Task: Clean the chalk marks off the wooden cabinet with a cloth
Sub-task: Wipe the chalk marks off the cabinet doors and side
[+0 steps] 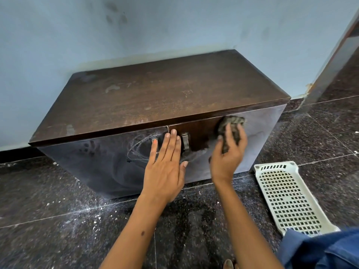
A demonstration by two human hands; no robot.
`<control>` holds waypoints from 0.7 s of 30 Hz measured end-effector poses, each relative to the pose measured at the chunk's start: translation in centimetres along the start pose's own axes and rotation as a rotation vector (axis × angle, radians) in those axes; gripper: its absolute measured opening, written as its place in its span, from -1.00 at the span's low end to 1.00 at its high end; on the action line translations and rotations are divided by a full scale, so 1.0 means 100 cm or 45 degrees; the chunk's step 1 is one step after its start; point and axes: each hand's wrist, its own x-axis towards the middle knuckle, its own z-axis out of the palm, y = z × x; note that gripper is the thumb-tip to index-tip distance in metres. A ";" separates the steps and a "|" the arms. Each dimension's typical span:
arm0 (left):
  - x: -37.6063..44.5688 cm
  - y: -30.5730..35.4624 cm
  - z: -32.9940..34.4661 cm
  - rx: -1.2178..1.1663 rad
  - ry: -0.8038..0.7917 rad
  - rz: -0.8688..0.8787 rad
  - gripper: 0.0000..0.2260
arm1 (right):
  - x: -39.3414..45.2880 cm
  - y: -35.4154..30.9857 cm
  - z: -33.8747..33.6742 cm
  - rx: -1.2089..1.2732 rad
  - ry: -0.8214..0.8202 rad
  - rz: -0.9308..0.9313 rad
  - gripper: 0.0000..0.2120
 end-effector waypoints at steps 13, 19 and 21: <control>0.001 0.007 0.009 0.043 -0.045 0.101 -0.47 | -0.014 0.007 -0.002 -0.063 -0.093 0.063 -0.64; 0.002 0.006 0.011 0.039 -0.045 0.055 -0.46 | 0.005 -0.036 0.007 -0.004 0.053 0.137 -0.63; 0.002 0.005 0.011 0.043 -0.049 0.060 -0.46 | -0.004 -0.047 0.017 0.011 -0.004 0.006 -0.63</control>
